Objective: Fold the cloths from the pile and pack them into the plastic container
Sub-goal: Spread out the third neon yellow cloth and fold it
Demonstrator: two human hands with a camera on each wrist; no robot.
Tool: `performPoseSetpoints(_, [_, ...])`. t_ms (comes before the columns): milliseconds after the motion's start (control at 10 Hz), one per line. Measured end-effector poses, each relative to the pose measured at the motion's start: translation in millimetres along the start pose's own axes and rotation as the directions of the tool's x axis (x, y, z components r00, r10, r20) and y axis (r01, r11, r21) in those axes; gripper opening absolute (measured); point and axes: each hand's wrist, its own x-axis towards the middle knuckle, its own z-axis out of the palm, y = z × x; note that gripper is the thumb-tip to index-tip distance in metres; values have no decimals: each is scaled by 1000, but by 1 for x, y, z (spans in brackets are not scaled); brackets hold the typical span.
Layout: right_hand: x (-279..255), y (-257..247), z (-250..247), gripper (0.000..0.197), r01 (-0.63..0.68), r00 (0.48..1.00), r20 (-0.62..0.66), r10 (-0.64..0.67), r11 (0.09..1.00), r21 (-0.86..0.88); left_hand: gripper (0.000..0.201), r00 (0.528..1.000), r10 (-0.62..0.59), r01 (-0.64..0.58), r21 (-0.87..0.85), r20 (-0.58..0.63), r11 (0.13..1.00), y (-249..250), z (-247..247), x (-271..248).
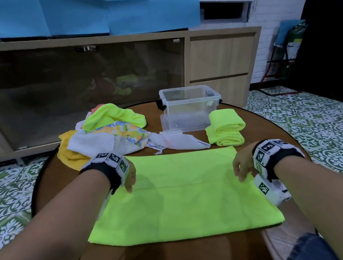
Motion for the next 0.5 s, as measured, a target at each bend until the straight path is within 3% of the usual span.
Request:
performPoseSetpoints(100, [5, 8, 2, 36, -52, 992, -115, 53, 999, 18, 49, 996, 12, -7, -53, 86, 999, -18, 5, -2])
performPoseSetpoints(200, [13, 20, 2, 39, -36, 985, -161, 57, 991, 129, 17, 990, 22, -10, -87, 136, 996, -33, 12, -6])
performPoseSetpoints(300, [20, 31, 4, 29, -22, 974, -216, 65, 980, 195, 13, 983, 73, -47, -153, 169, 987, -46, 16, -6])
performPoseSetpoints(400, [21, 36, 7, 8, 3, 969, -242, 54, 973, 232, 19, 990, 107, -90, -173, 93, 981, -52, 20, -11])
performPoseSetpoints(500, [15, 34, 9, 5, -20, 954, -287, 86, 974, 227, 8, 999, 33, -29, -187, 19, 982, -53, 21, -8])
